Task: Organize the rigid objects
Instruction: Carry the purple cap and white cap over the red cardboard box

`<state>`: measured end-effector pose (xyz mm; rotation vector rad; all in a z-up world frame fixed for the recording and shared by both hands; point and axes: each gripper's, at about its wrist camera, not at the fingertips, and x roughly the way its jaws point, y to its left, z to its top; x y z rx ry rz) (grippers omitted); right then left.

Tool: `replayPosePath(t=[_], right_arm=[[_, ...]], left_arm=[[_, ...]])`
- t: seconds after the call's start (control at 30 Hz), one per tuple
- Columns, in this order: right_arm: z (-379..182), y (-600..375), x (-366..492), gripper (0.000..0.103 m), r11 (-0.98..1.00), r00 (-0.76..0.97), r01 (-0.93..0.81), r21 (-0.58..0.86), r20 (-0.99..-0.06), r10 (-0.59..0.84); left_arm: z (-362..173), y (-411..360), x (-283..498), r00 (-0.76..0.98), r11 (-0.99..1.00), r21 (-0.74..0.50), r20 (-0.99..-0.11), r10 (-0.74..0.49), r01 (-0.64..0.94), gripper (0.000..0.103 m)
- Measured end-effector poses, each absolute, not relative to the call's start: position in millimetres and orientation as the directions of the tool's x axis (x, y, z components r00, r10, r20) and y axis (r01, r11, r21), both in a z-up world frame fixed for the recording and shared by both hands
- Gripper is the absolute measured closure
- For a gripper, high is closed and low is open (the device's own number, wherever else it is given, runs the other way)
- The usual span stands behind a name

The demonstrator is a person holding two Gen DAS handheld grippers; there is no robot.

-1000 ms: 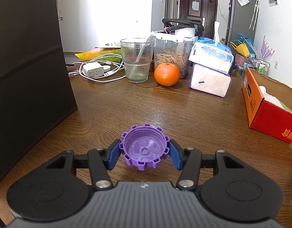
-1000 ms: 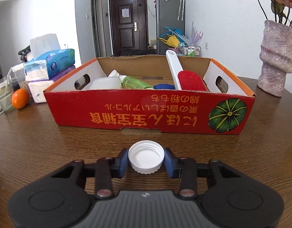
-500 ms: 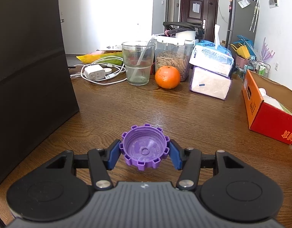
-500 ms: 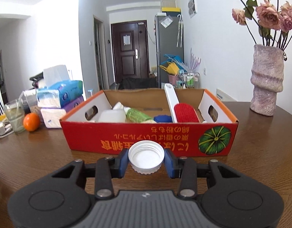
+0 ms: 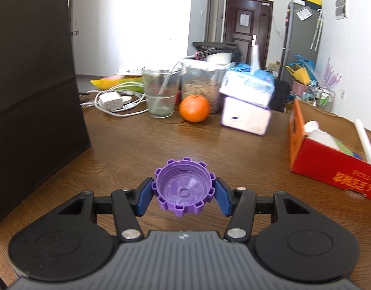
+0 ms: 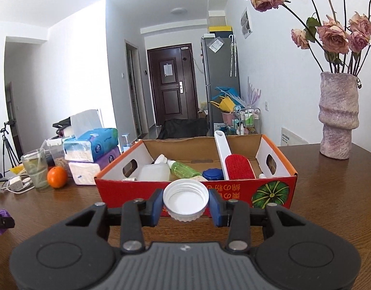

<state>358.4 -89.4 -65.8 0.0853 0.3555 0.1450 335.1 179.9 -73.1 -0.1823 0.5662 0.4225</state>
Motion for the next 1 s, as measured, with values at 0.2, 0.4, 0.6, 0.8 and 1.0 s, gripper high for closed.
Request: replayPosePath(t=[0.2, 0.4, 0.6, 0.8, 1.0], right_arm=[[-58, -96, 357, 0.064, 0.982, 0.932, -0.133, 0.132, -0.32, 0.169], [-52, -103, 357, 0.064, 0.978, 0.935, -0.144, 0.151, -0.304, 0.185], [-48, -115, 359, 0.064, 0.979, 0.943, -0.133, 0.156, -0.285, 0.174], [-47, -128, 369, 0.064, 0.982, 0.947, -0.113, 0.155, -0.282, 0.153], [-47, -138, 380, 0.064, 0.984, 0.951, -0.101, 0.146, -0.278, 0.138]], left_arm=[[-63, 152, 336, 0.779, 0.907, -0.045, -0.531, 0.333, -0.419, 0.048], [-54, 124, 346, 0.793, 0.918, -0.043, -0.521, 0.315, -0.393, 0.048], [-45, 96, 360, 0.815, 0.933, -0.045, -0.502, 0.289, -0.358, 0.048], [-43, 71, 377, 0.83, 0.942, -0.06, -0.494, 0.26, -0.33, 0.048], [-40, 53, 394, 0.843, 0.949, -0.07, -0.483, 0.239, -0.309, 0.048]])
